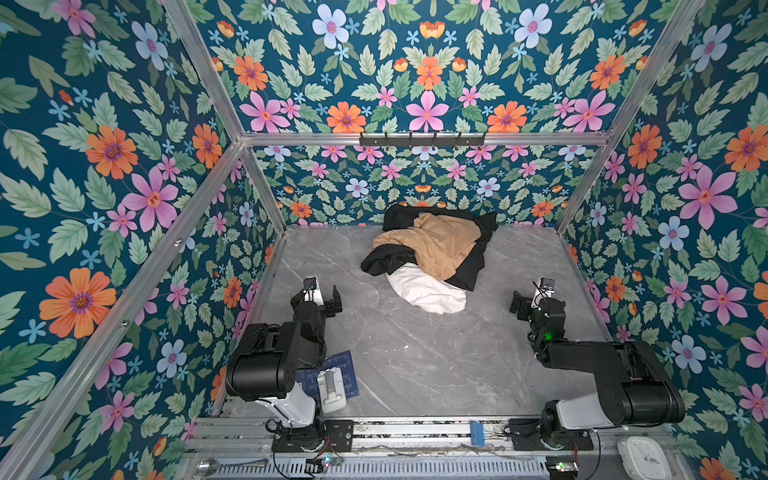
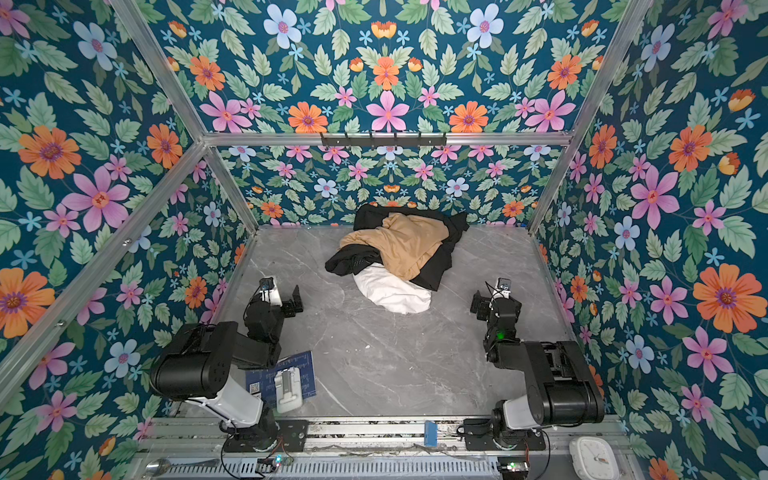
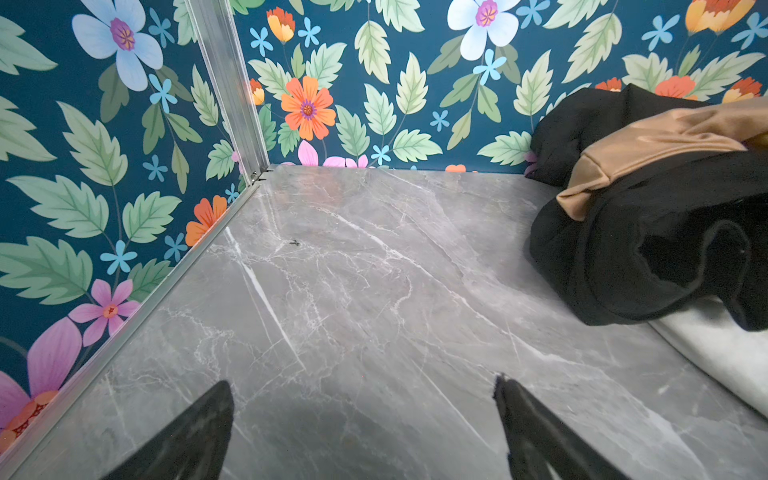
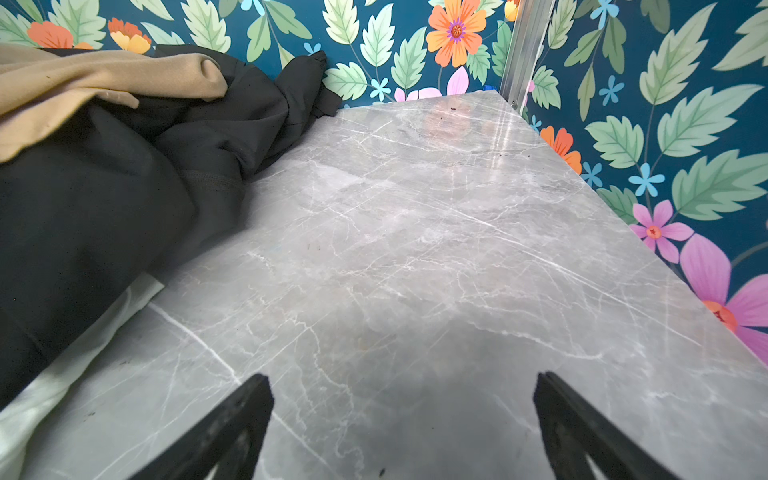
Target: Pick out a specific cloth from the pile
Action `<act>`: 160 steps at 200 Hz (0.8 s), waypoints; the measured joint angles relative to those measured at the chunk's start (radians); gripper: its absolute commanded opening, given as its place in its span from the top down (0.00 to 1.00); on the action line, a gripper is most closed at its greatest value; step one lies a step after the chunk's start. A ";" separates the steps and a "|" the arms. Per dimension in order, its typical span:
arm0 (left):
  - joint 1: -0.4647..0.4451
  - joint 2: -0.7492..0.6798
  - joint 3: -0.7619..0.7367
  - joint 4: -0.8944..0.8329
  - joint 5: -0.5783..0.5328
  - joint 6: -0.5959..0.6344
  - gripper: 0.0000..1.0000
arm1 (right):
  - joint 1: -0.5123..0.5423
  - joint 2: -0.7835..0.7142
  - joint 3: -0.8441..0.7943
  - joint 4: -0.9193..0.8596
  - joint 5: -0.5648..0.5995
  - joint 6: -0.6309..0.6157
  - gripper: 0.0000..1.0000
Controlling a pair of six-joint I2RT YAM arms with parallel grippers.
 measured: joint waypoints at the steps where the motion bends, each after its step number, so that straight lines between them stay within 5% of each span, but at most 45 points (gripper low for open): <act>1: 0.000 0.000 0.000 0.000 0.000 0.000 0.00 | 0.000 0.000 0.000 0.000 0.000 0.000 0.01; 102: -0.006 -0.001 -0.017 0.014 -0.003 0.000 0.00 | 0.000 0.000 0.000 0.000 0.000 0.000 0.01; 160: -0.047 -0.142 -0.051 0.003 -0.199 -0.024 0.00 | 0.000 -0.121 0.066 -0.146 -0.028 -0.007 0.01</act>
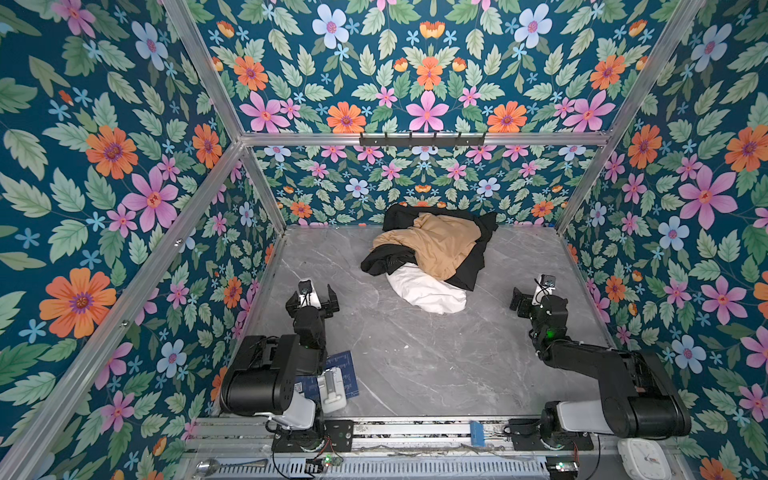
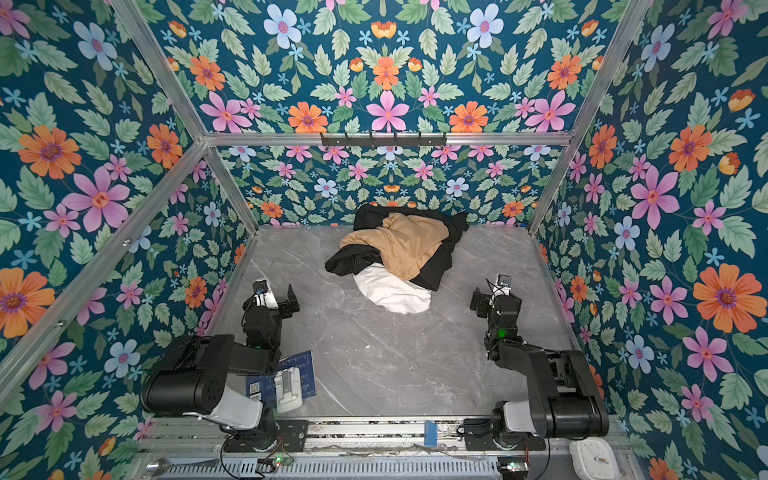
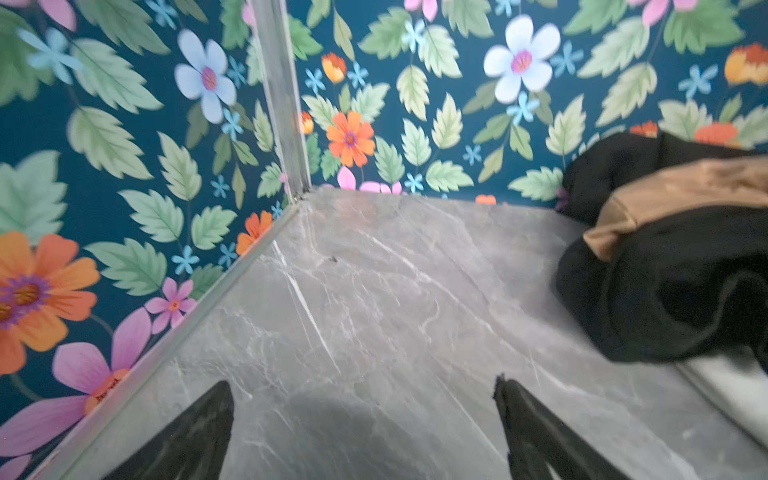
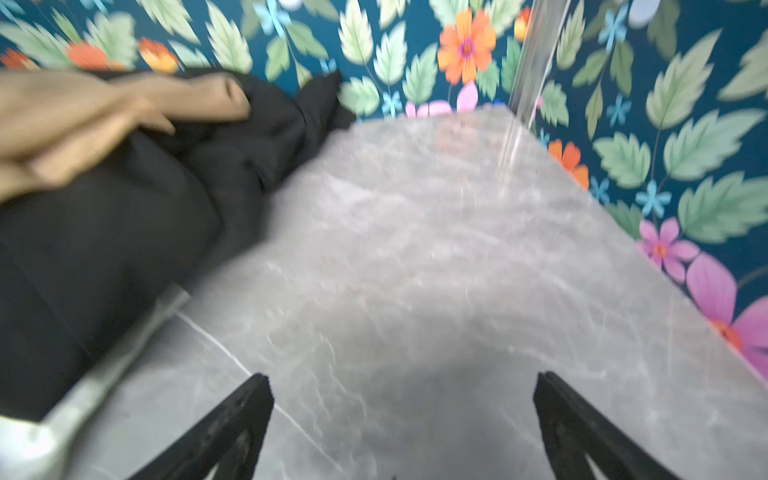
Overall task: Pick out a specific cloth from the pile
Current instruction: 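Reach both grippers toward the white cloth under the pile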
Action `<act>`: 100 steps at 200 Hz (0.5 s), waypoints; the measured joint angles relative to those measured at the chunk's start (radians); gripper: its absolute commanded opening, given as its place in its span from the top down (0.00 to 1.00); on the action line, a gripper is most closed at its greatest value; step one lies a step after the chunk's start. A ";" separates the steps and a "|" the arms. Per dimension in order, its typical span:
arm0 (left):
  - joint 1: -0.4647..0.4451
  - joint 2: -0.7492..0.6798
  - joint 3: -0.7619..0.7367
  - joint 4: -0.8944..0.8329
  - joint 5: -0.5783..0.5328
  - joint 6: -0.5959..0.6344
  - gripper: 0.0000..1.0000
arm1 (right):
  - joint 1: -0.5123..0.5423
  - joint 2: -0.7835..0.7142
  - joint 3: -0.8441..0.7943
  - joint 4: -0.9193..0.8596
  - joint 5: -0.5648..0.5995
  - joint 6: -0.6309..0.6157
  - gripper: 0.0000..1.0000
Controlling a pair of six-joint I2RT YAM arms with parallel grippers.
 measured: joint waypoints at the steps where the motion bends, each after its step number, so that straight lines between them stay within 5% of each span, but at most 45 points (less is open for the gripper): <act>1: -0.001 -0.005 0.001 -0.004 -0.006 0.000 0.00 | 0.000 -0.003 0.003 -0.005 0.000 0.000 0.01; 46: -0.108 -0.111 0.083 -0.193 -0.182 0.001 0.00 | 0.005 -0.175 0.143 -0.301 0.000 0.058 0.01; 100: -0.164 -0.135 0.341 -0.650 -0.286 -0.087 0.00 | 0.103 -0.209 0.267 -0.584 -0.081 0.182 0.01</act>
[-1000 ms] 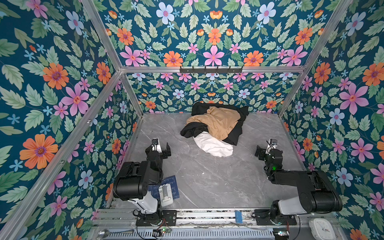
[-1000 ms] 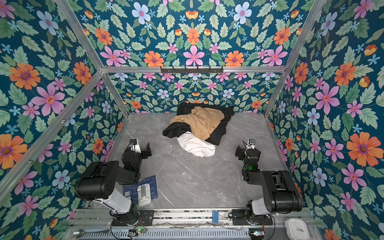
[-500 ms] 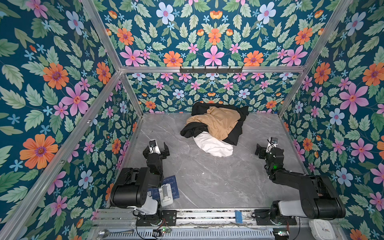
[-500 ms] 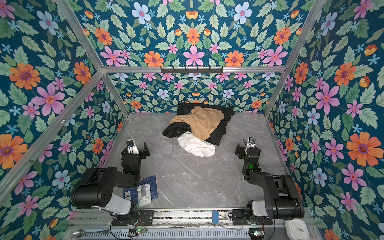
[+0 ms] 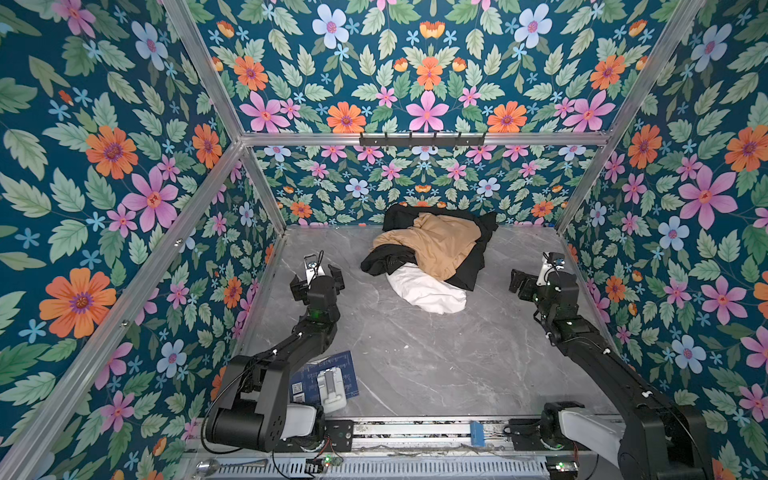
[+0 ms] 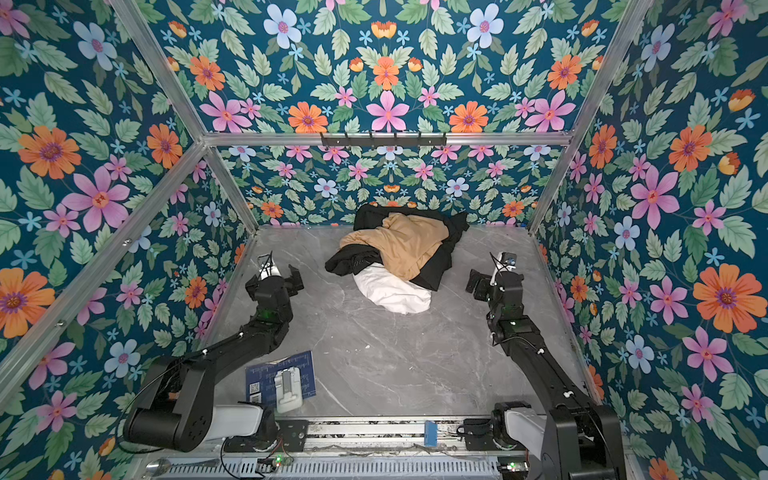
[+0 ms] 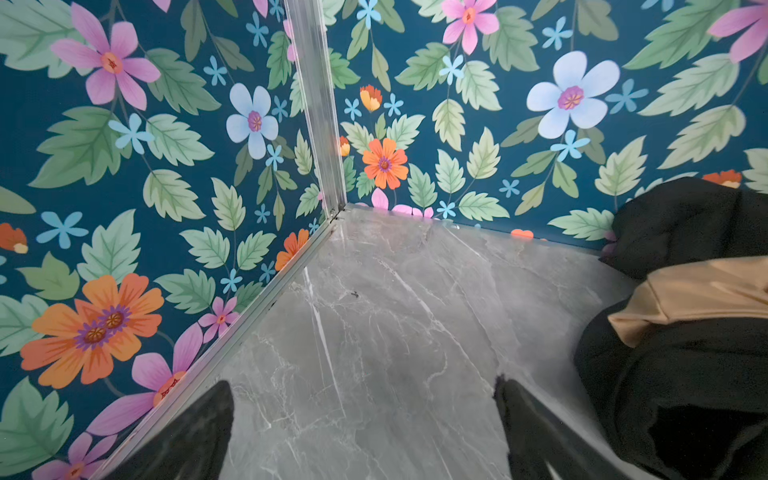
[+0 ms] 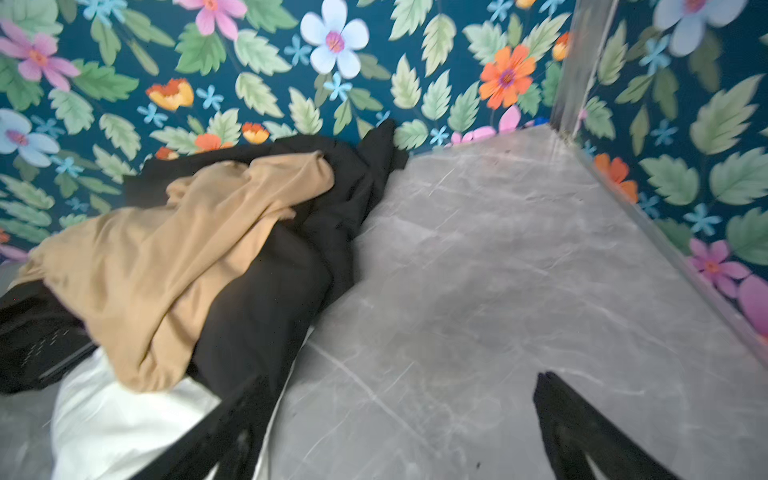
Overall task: Pick out a specific cloth from the pile
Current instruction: 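Reach both grippers toward the white cloth under the pile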
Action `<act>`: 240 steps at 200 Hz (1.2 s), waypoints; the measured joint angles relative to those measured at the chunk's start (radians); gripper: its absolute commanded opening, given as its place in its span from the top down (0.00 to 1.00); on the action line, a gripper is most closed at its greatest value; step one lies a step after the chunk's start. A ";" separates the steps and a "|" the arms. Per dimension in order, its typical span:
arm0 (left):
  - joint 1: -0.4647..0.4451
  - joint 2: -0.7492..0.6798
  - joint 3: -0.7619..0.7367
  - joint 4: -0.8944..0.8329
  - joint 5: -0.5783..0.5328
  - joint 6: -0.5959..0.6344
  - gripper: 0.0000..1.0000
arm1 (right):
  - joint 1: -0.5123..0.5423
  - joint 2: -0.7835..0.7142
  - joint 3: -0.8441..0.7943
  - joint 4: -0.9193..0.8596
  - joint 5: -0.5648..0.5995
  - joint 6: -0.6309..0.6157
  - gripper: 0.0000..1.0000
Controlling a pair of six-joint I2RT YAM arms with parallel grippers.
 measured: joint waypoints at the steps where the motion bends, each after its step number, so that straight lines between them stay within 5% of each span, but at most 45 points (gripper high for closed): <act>1: 0.000 -0.001 0.004 -0.010 0.000 -0.005 0.00 | 0.002 0.001 0.001 -0.003 -0.001 0.001 0.01; 91: -0.023 -0.065 0.055 -0.378 0.356 -0.261 0.07 | 0.198 0.177 0.129 -0.186 -0.105 0.029 0.01; 153: -0.096 0.022 0.068 -0.375 0.586 -0.435 0.17 | 0.245 0.258 0.145 -0.179 -0.151 0.045 0.01; 240: -0.195 0.148 0.104 -0.296 0.717 -0.518 0.19 | 0.273 0.295 0.154 -0.164 -0.181 0.071 0.01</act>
